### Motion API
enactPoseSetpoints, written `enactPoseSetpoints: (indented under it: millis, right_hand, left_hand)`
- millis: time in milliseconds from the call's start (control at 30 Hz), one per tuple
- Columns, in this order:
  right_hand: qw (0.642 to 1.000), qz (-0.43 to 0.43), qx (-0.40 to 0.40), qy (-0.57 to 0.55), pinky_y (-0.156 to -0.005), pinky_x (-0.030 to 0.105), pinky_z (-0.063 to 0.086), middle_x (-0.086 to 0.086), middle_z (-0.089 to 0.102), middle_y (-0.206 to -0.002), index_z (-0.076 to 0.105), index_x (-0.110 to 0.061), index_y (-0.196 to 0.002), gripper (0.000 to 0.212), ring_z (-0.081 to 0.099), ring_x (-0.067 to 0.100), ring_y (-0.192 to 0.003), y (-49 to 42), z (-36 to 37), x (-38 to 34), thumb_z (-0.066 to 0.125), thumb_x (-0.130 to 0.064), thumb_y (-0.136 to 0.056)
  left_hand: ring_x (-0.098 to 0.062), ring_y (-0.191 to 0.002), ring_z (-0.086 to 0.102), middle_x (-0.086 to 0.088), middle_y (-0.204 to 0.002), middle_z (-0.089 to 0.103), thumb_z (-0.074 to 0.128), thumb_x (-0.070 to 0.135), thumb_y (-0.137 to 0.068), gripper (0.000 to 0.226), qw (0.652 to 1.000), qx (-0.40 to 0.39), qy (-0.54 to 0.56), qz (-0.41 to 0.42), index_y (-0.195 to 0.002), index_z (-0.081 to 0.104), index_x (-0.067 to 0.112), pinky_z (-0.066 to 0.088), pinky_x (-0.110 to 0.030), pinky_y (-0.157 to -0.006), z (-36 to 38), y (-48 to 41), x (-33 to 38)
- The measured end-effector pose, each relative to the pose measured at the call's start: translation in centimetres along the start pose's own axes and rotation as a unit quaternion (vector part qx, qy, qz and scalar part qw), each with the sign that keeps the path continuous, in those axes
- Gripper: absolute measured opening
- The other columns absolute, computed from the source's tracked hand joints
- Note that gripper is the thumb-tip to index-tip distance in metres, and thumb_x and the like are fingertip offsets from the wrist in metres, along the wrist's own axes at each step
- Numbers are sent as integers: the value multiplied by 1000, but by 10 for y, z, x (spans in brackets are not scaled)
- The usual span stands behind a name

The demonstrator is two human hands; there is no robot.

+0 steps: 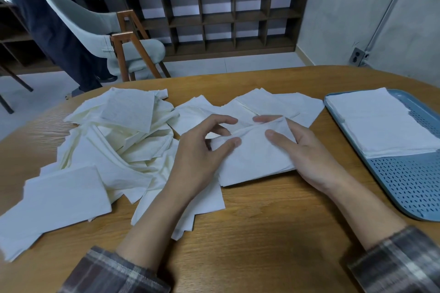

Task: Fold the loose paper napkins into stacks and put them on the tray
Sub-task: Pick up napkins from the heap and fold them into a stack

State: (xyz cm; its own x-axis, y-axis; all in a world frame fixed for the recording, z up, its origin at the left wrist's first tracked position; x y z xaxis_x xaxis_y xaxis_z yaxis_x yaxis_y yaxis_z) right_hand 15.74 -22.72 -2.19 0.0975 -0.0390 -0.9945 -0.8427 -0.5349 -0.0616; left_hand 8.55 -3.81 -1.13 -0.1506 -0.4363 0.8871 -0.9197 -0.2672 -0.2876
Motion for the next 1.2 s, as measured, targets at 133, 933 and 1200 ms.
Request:
enactPoseSetpoints:
  millis: [133, 933, 1200]
  right_hand:
    - [994, -8, 9, -105, -95, 33, 57, -6, 64, -144, 60, -47, -141, 48, 67, 19, -126, -1, -5, -2, 62, -17, -102]
    - [979, -63, 140, 135, -100, 2, 37, -27, 74, -117, 81, -30, -111, 31, 58, -10, -124, -6, -36, 5, 69, -5, -98]
    - [968, -72, 180, 158, -102, 1, 36, -26, 74, -119, 80, -30, -112, 30, 57, -12, -123, -6, -42, 9, 67, -6, -99]
  left_hand:
    - [-9, -92, 66, 13, -109, 69, 72, 30, -99, 15, 996, 74, -47, 0, -114, 72, 32, 49, -18, -72, -10, -1, -2]
    - [-1, -94, 59, 17, -110, 58, 84, 46, -84, 49, 972, -60, -221, 52, -124, 56, 38, 48, -21, -78, 13, 2, -11]
    - [-1, -87, 60, 16, -94, 62, 79, 43, -89, 18, 945, -114, -297, 75, -100, 75, 29, 47, -16, -73, 23, 4, -19]
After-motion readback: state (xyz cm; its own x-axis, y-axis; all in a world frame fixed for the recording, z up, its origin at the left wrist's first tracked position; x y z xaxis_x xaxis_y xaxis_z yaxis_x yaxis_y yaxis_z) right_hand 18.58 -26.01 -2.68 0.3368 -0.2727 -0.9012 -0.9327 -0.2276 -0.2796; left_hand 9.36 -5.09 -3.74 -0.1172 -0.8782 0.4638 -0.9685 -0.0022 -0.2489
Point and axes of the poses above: each hand's wrist, its own y-axis away from the middle knuckle, its own z-axis out of the palm, x = y × z, the point moved 7 cm from there along -y, towards the middle knuckle
